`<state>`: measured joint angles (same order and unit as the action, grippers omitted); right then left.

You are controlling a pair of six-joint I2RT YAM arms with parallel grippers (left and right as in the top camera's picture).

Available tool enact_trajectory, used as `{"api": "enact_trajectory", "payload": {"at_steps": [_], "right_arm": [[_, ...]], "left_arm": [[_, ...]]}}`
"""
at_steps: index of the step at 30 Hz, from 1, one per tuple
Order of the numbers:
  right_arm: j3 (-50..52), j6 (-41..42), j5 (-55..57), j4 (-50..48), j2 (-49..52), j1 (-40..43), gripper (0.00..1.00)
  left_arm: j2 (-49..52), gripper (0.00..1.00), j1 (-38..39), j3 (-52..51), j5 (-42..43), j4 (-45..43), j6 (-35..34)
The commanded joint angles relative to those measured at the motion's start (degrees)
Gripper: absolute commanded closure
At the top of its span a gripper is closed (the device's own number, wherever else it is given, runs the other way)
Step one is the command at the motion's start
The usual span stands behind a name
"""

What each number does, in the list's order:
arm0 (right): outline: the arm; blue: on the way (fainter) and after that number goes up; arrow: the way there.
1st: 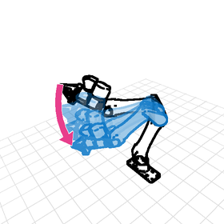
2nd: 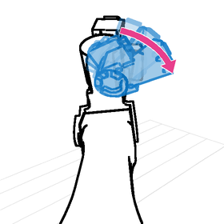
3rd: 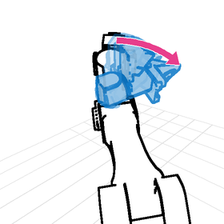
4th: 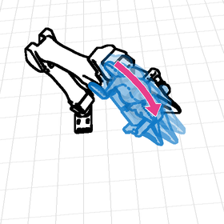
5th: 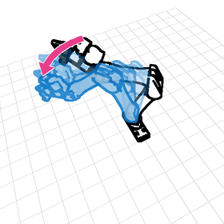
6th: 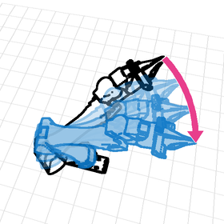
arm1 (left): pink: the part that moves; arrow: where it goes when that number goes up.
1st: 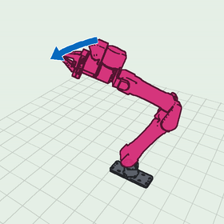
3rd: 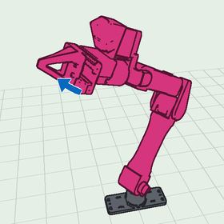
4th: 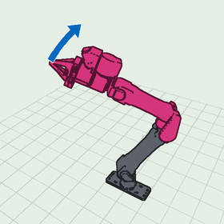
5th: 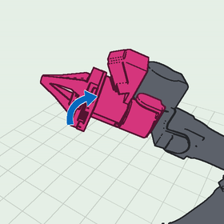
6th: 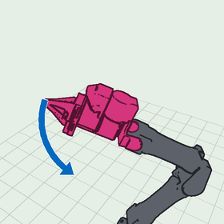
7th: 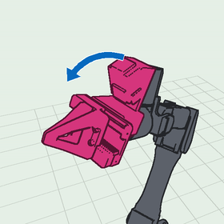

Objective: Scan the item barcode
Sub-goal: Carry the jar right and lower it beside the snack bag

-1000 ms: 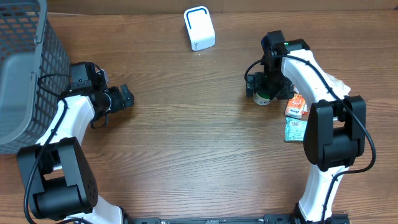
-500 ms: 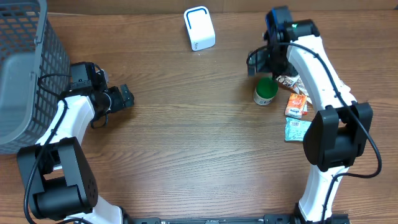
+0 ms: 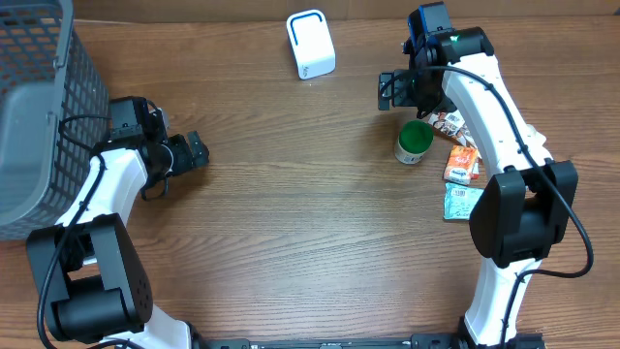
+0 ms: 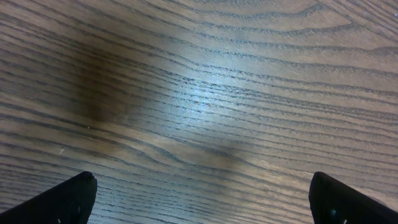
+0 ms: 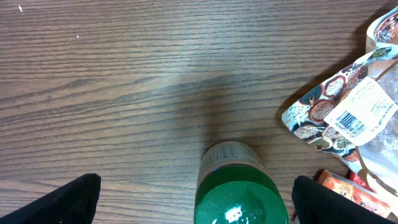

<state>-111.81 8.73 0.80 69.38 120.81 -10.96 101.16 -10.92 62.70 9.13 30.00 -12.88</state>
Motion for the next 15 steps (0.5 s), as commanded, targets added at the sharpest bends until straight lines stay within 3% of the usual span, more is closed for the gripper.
{"api": "enact_trajectory", "payload": {"at_steps": [1, 15], "right_arm": [[-0.7, -0.4, -0.3, -0.3, -1.4, 0.1, 0.0], [-0.7, -0.4, -0.3, -0.3, -1.3, 0.1, 0.0]], "left_arm": [[0.3, 0.0, -0.3, 0.8, -0.8, -0.2, 1.1], [0.3, 0.0, -0.3, 0.8, -0.8, -0.2, 1.1]]}}
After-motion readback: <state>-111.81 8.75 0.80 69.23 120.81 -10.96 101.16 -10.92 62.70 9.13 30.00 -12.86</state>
